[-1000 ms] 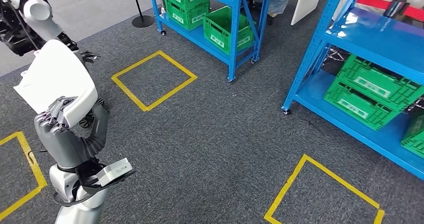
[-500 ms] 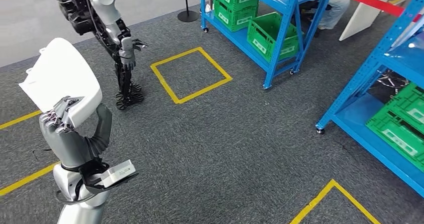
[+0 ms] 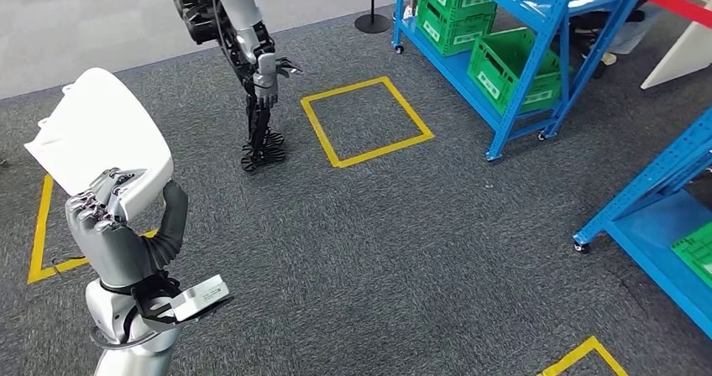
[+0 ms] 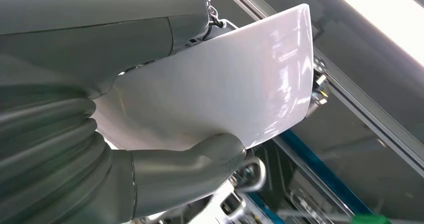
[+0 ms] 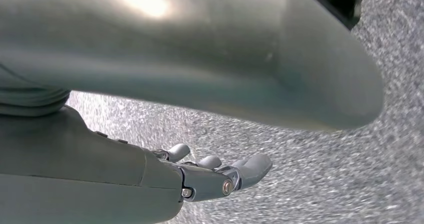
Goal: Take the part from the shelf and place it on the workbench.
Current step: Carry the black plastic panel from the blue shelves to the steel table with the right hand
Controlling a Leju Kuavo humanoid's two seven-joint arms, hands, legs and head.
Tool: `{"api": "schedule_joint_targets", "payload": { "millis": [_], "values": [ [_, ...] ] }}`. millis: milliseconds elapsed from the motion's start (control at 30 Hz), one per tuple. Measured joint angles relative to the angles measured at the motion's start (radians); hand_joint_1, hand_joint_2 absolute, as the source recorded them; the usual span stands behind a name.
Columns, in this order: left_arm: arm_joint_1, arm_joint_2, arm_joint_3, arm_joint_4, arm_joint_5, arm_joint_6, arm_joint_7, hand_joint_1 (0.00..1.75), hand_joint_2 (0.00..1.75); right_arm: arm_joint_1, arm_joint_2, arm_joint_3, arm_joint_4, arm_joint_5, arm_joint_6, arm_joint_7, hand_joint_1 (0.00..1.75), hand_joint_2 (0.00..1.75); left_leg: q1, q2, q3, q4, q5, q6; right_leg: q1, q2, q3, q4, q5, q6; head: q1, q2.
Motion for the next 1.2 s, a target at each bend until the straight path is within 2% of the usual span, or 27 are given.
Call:
{"api": "schedule_joint_targets", "payload": {
  "millis": [33,67,100,133,167,200,267,300,333,367,400,433,500,567,633,667,700,767,833,867,900,933,1000,1067,1133,1167,1200],
  "values": [
    [0.0,0.0,0.0,0.0,0.0,0.0,0.0,1.75,1.75,0.0,0.0,0.0,0.0,0.0,0.0,0.0,0.0,0.0,-0.003,0.014,0.018,-0.032,0.005,0.006,0.002,-0.01,0.003,0.0,-0.003,0.005,0.001,0.0],
    [0.0,0.0,0.0,0.0,0.001,0.0,0.0,1.75,1.75,-0.001,0.0,0.0,0.0,0.0,0.0,0.0,0.0,0.0,-0.006,0.016,0.021,-0.041,0.003,0.012,0.004,-0.02,0.007,0.0,-0.005,0.01,0.001,0.0],
    [0.0,0.0,0.0,-0.001,0.001,0.0,0.0,1.75,1.75,-0.001,0.001,0.0,0.0,-0.002,-0.001,0.0,0.0,0.0,-0.006,0.002,0.019,-0.042,0.006,0.016,0.003,-0.032,0.01,-0.002,-0.006,0.015,0.002,0.0],
    [0.001,0.001,0.0,-0.002,0.002,0.0,0.0,1.75,1.75,-0.002,0.001,0.0,0.0,-0.003,-0.001,0.0,0.0,0.0,-0.005,-0.012,0.019,-0.044,0.008,0.022,0.002,-0.032,0.013,-0.001,-0.01,0.022,0.002,0.0],
    [0.001,0.001,0.0,-0.004,0.004,0.0,0.0,1.75,1.75,-0.003,0.002,0.0,0.0,-0.005,-0.002,0.0,0.0,0.0,-0.003,-0.025,0.02,-0.047,0.01,0.028,-0.002,-0.013,0.012,0.008,-0.019,0.028,0.002,0.0],
    [0.001,0.001,0.0,-0.006,0.004,0.0,0.0,1.75,1.75,-0.003,0.003,0.0,0.0,-0.006,-0.003,0.0,0.0,0.0,0.0,-0.038,0.022,-0.05,0.013,0.033,-0.004,0.018,0.003,0.035,-0.038,0.033,0.004,0.0],
    [0.003,-0.003,0.001,-0.006,0.0,0.0,0.0,1.75,1.75,-0.001,0.005,0.0,0.0,-0.008,-0.006,0.0,0.0,0.0,0.004,-0.065,0.023,-0.053,0.016,0.04,-0.008,0.086,-0.054,0.153,-0.097,0.039,0.008,0.0],
    [0.005,-0.004,0.001,-0.005,-0.003,0.0,0.0,1.75,1.75,0.0,0.006,0.0,0.0,-0.008,-0.008,0.0,0.0,0.0,0.004,-0.079,0.022,-0.052,0.016,0.042,-0.008,0.099,-0.09,0.221,-0.123,0.04,0.009,0.0],
    [0.008,-0.005,0.001,-0.004,-0.006,0.0,-0.001,1.75,1.75,0.001,0.006,0.0,0.0,-0.008,-0.009,-0.001,0.0,0.0,0.004,-0.095,0.021,-0.051,0.016,0.043,-0.008,0.103,-0.119,0.269,-0.133,0.04,0.009,0.0],
    [0.01,-0.005,0.001,-0.004,-0.008,0.0,-0.001,1.75,1.75,0.002,0.006,0.0,0.0,-0.008,-0.01,-0.001,0.0,0.0,0.004,-0.111,0.02,-0.049,0.016,0.043,-0.009,0.105,-0.13,0.281,-0.123,0.039,0.01,0.0],
    [0.012,-0.005,0.001,-0.005,-0.01,0.0,-0.001,1.75,1.75,0.003,0.006,0.0,0.0,-0.008,-0.011,-0.003,0.0,0.0,0.004,-0.128,0.02,-0.047,0.016,0.042,-0.009,0.108,-0.123,0.253,-0.094,0.038,0.01,0.0],
    [0.013,-0.005,0.001,-0.005,-0.013,0.0,-0.001,1.75,1.75,0.003,0.007,0.0,0.0,-0.007,-0.011,-0.005,0.0,0.0,0.005,-0.144,0.021,-0.045,0.016,0.041,-0.01,0.116,-0.099,0.193,-0.054,0.036,0.01,0.0],
    [0.015,-0.006,0.001,-0.007,-0.019,0.0,-0.001,1.75,1.75,0.003,0.007,0.0,0.0,-0.003,-0.007,-0.011,0.0,0.0,0.006,-0.173,0.018,-0.04,0.015,0.032,-0.014,0.158,-0.045,0.064,0.003,0.034,0.01,0.0],
    [0.019,-0.009,0.002,-0.01,-0.025,0.0,-0.001,1.75,1.75,0.001,0.007,0.0,0.0,0.0,-0.004,-0.015,0.0,0.0,0.007,-0.196,0.012,-0.039,0.016,0.017,-0.012,0.179,-0.025,0.013,0.015,0.031,0.01,0.0],
    [0.026,-0.009,0.005,-0.015,-0.027,0.0,-0.001,1.75,1.75,-0.001,0.007,0.0,0.0,0.001,-0.003,-0.015,0.0,0.0,0.01,-0.21,0.006,-0.042,0.019,0.003,-0.009,0.155,-0.023,0.008,0.02,0.021,0.01,0.0],
    [0.029,-0.009,0.007,-0.018,-0.028,0.0,-0.001,1.75,1.75,-0.002,0.008,0.0,0.0,0.0,-0.004,-0.015,0.0,0.0,0.01,-0.194,0.001,-0.035,0.015,-0.001,-0.009,0.143,-0.022,0.004,0.023,0.014,0.009,0.0],
    [0.03,-0.008,0.008,-0.02,-0.028,0.0,-0.001,1.75,1.75,-0.002,0.009,0.0,0.0,0.0,-0.004,-0.015,0.0,0.0,0.008,-0.168,-0.011,-0.012,0.0,-0.005,-0.01,0.13,-0.02,0.0,0.025,0.006,0.007,0.0],
    [0.032,-0.008,0.008,-0.023,-0.028,0.0,-0.001,1.75,1.75,0.001,0.01,0.0,0.0,0.001,-0.005,-0.014,0.0,0.0,0.007,-0.101,-0.058,0.089,-0.057,-0.011,-0.007,0.103,-0.018,-0.003,0.025,-0.003,0.003,0.0],
    [0.037,-0.008,0.01,-0.024,-0.028,0.0,-0.001,1.75,1.75,0.006,0.01,0.0,0.0,0.001,-0.005,-0.012,0.0,0.0,0.008,-0.077,-0.112,0.203,-0.105,-0.016,-0.004,0.074,-0.018,-0.003,0.024,-0.008,0.002,0.0],
    [0.04,-0.008,0.011,-0.024,-0.028,0.0,-0.001,1.75,1.75,0.008,0.01,0.0,0.0,0.002,-0.005,-0.011,0.0,0.0,0.009,-0.073,-0.122,0.225,-0.106,-0.017,-0.004,0.059,-0.018,-0.003,0.023,-0.008,0.002,0.0],
    [0.042,-0.008,0.013,-0.025,-0.028,0.0,-0.001,1.75,1.75,0.008,0.01,0.0,0.0,0.002,-0.005,-0.011,0.0,0.0,0.009,-0.069,-0.111,0.209,-0.09,-0.018,-0.003,0.044,-0.018,-0.002,0.022,-0.008,0.002,0.0],
    [0.043,-0.008,0.014,-0.026,-0.028,0.0,-0.001,1.75,1.75,0.008,0.01,0.0,0.0,0.002,-0.005,-0.011,0.0,0.0,0.009,-0.059,-0.082,0.157,-0.061,-0.017,-0.003,0.031,-0.017,-0.002,0.02,-0.006,0.002,0.0],
    [0.042,-0.008,0.014,-0.031,-0.029,0.0,-0.001,1.75,1.75,0.008,0.01,0.0,0.0,0.003,-0.005,-0.012,0.0,0.0,0.006,-0.014,-0.008,0.024,-0.013,-0.01,0.0,0.007,-0.012,0.0,0.015,0.001,0.003,0.0],
    [0.042,-0.009,0.015,-0.036,-0.03,0.0,-0.001,1.75,1.75,0.008,0.01,0.0,0.0,0.004,-0.005,-0.012,0.0,0.0,0.002,0.008,0.025,-0.038,0.001,0.004,0.004,-0.011,-0.007,0.002,0.01,0.012,0.005,0.0],
    [0.043,-0.009,0.016,-0.039,-0.031,0.0,-0.001,1.75,1.75,0.004,0.01,0.0,0.0,0.004,-0.005,-0.012,0.0,0.0,-0.001,-0.016,0.022,-0.041,0.005,0.019,0.003,-0.029,-0.001,0.0,0.008,0.025,0.005,0.0],
    [0.043,-0.009,0.018,-0.041,-0.031,0.0,-0.001,1.75,1.75,0.002,0.01,-0.001,0.0,0.005,-0.005,-0.012,0.0,0.0,0.001,-0.028,0.023,-0.044,0.008,0.025,0.001,-0.019,0.001,0.004,0.003,0.032,0.006,0.0],
    [0.042,-0.01,0.02,-0.043,-0.031,0.0,0.0,1.75,1.75,0.0,0.01,-0.001,0.0,0.005,-0.005,-0.012,0.0,0.0,0.003,-0.04,0.024,-0.047,0.011,0.031,-0.002,0.006,-0.003,0.02,-0.01,0.039,0.007,0.0]
  ]
}}
